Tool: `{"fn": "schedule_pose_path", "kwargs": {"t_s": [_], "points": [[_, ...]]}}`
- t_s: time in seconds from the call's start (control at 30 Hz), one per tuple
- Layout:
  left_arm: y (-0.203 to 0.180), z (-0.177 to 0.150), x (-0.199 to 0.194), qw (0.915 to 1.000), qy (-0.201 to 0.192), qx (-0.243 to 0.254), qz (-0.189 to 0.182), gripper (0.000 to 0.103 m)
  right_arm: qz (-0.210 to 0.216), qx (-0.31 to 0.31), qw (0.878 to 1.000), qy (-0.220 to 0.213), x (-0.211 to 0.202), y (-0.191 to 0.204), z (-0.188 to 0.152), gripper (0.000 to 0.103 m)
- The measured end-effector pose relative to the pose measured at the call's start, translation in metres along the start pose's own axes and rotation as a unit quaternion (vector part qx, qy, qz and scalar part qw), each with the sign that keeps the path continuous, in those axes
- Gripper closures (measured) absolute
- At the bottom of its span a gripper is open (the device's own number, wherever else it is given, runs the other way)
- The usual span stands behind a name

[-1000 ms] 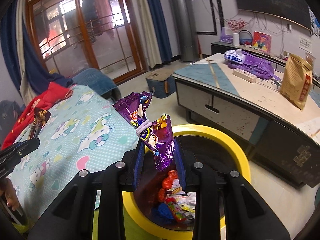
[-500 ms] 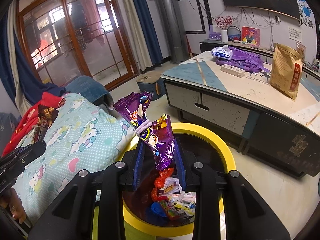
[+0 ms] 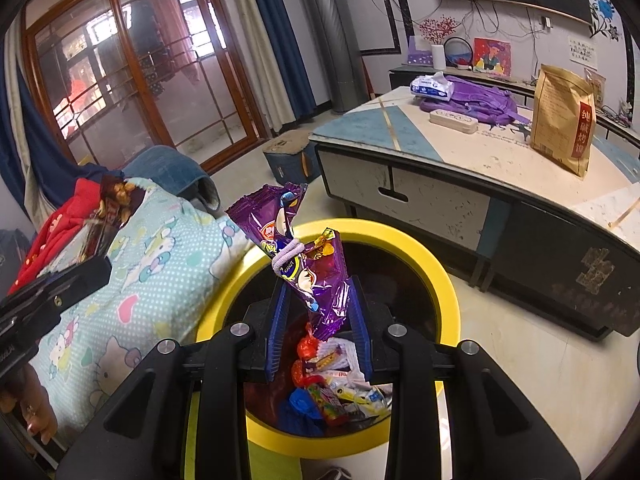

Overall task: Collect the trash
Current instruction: 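Open both tools to drop the chocolate bar and purple wrapper into the bin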

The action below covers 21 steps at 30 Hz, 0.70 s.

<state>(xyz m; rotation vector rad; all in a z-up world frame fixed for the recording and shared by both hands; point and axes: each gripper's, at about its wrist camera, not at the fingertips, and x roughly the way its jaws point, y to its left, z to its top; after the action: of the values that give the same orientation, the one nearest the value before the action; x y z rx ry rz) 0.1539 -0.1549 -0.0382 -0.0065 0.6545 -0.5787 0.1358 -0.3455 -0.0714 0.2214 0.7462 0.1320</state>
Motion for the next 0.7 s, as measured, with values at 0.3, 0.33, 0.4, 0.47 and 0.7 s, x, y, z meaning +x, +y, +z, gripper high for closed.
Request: {"fn": "schedule_pose_path", "kwargs": {"t_s": [0.3, 0.33, 0.4, 0.47, 0.7], "points": [[-0.007, -0.001, 0.019, 0.9998, 0.017, 0.011, -0.006, 0.092, -0.009, -0.008, 1.0, 0.02, 0.007, -0.004, -0.017, 0.074], [-0.007, -0.001, 0.022, 0.9997, 0.019, 0.012, -0.006, 0.092, -0.01, -0.008, 1.0, 0.022, 0.008, -0.004, -0.019, 0.074], [-0.008, -0.002, 0.026, 0.9996, 0.024, 0.014, -0.006, 0.092, -0.01, -0.008, 1.0, 0.028, 0.01, -0.006, -0.022, 0.074], [-0.009, -0.002, 0.03, 0.9995, 0.029, 0.013, -0.007, 0.091, -0.012, -0.005, 0.999, 0.034, 0.012, -0.008, -0.025, 0.074], [-0.011, 0.001, 0.045, 0.999, 0.04, 0.02, -0.01, 0.091, -0.018, 0.005, 0.999, 0.045, 0.016, -0.013, -0.032, 0.073]]}}
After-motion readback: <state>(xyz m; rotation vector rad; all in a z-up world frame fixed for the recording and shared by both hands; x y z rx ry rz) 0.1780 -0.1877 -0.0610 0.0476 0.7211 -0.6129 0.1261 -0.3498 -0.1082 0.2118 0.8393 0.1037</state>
